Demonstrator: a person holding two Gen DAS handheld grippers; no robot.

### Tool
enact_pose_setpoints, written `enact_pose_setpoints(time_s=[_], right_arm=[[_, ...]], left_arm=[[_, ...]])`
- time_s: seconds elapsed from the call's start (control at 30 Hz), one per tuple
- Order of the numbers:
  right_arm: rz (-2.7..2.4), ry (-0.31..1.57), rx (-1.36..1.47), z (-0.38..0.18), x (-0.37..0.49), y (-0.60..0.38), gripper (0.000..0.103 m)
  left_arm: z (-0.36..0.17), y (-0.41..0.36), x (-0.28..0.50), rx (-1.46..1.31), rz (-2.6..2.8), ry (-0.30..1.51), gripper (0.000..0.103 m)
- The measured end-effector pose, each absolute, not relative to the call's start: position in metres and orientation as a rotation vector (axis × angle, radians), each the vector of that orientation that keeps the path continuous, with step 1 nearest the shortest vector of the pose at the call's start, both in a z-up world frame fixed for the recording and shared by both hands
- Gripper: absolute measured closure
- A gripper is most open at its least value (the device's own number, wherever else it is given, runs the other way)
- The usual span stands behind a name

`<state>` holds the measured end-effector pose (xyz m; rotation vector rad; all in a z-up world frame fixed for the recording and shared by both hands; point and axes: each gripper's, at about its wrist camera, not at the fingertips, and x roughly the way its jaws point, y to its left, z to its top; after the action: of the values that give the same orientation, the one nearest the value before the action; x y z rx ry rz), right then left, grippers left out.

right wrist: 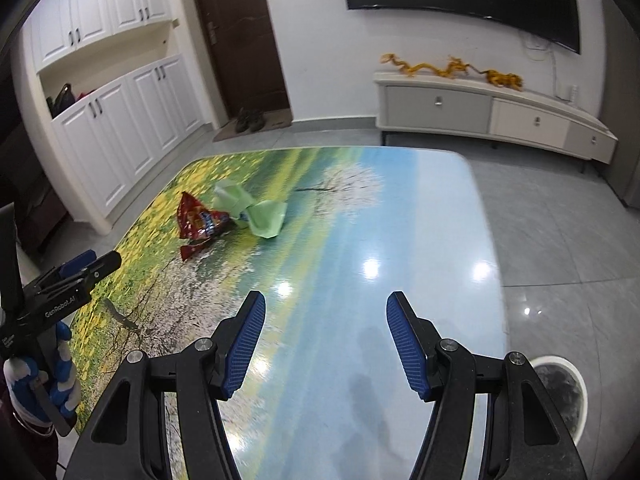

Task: Collect trash
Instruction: 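Move both open grippers back over the last trash on the table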

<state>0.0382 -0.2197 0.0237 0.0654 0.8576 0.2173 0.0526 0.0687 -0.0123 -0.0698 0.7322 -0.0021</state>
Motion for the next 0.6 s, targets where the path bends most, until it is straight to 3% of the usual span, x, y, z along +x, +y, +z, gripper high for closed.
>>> enact_pose_setpoints(time_s=[0.6], right_arm=[[0.362, 0.891, -0.054, 0.004, 0.106, -0.149, 0.038]], left_arm=[[-0.029, 0.083, 0.089, -0.073, -0.008, 0.761, 0.030]])
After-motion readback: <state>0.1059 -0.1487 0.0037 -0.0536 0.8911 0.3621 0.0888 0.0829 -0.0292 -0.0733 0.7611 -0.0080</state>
